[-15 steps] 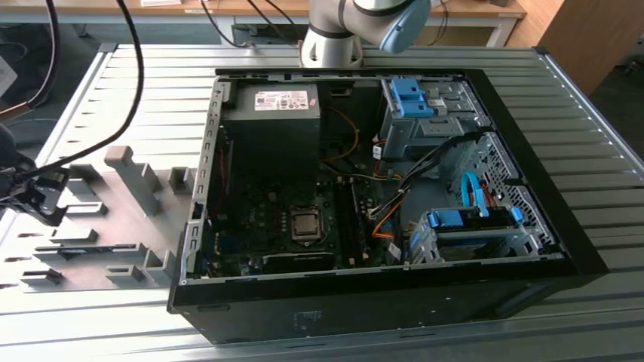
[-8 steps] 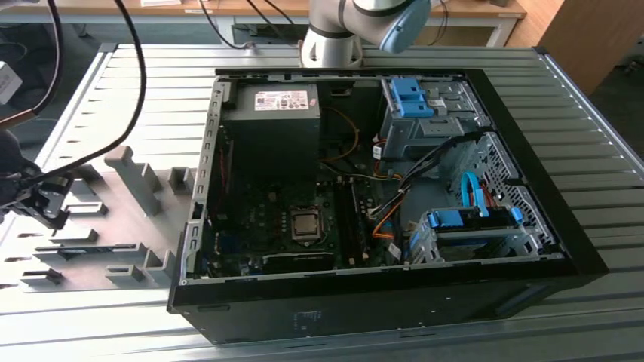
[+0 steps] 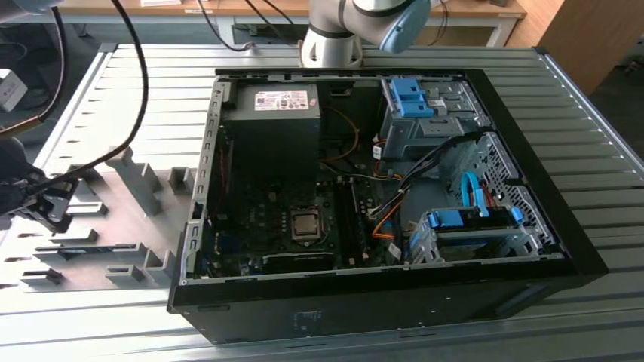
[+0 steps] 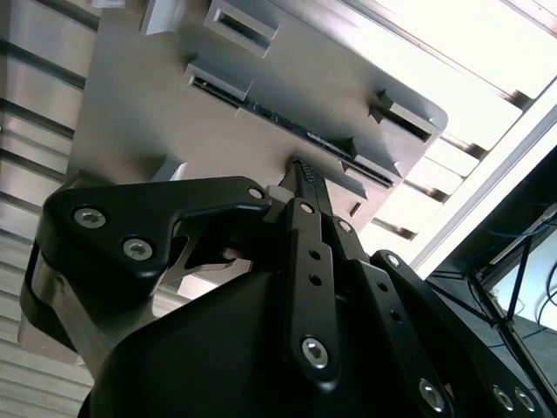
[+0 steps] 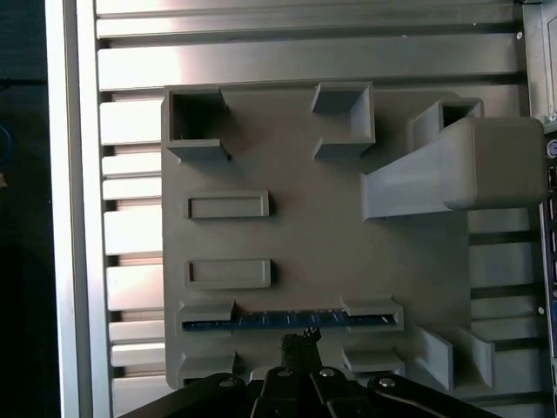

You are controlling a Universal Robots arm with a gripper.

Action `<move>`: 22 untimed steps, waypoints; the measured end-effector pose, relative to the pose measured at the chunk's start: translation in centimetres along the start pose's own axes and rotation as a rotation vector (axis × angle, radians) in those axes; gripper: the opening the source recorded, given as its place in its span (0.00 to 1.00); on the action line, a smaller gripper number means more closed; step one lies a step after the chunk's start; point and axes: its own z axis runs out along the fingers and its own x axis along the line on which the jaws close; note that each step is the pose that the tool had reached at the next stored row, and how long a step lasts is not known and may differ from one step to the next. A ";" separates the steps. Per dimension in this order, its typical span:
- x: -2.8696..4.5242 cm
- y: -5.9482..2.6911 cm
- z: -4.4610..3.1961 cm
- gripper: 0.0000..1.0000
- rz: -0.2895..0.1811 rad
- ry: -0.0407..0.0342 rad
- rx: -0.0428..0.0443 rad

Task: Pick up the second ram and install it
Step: 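Reach for the second ram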

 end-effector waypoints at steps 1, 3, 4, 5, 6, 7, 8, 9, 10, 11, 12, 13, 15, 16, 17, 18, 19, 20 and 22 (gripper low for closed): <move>0.00 -0.01 0.09 0.11 0.000 0.0000 0.0000; 0.01 -0.03 0.26 0.11 0.000 0.0000 0.0001; 0.01 -0.05 0.35 0.11 0.000 0.0000 0.0002; 0.01 -0.07 0.43 0.11 0.000 -0.0001 0.0002; 0.01 -0.08 0.51 0.11 0.000 0.0000 0.0003; 0.01 -0.10 0.58 0.11 0.000 0.0000 0.0003; 0.01 -0.11 0.65 0.11 0.000 0.0000 0.0004; 0.01 -0.12 0.73 0.11 0.000 0.0000 0.0005; 0.01 -0.13 0.80 0.11 0.000 0.0000 0.0007; 0.02 -0.14 0.87 0.11 0.000 0.0000 0.0009; 0.02 -0.14 0.95 0.11 0.000 -0.0001 0.0009; 0.02 -0.15 1.02 0.11 0.000 -0.0001 0.0012; 0.02 -0.17 1.16 0.11 0.000 -0.0001 0.0015; 0.02 -0.18 1.23 0.11 0.000 -0.0001 0.0016; 0.03 -0.20 1.31 0.11 0.000 -0.0001 0.0017; 0.03 -0.21 1.40 0.11 0.000 -0.0001 0.0017; 0.03 -0.22 1.50 0.11 0.000 -0.0001 0.0018; 0.03 -0.23 1.60 0.11 0.000 -0.0002 0.0019; 0.03 -0.27 1.79 0.11 0.000 -0.0002 0.0022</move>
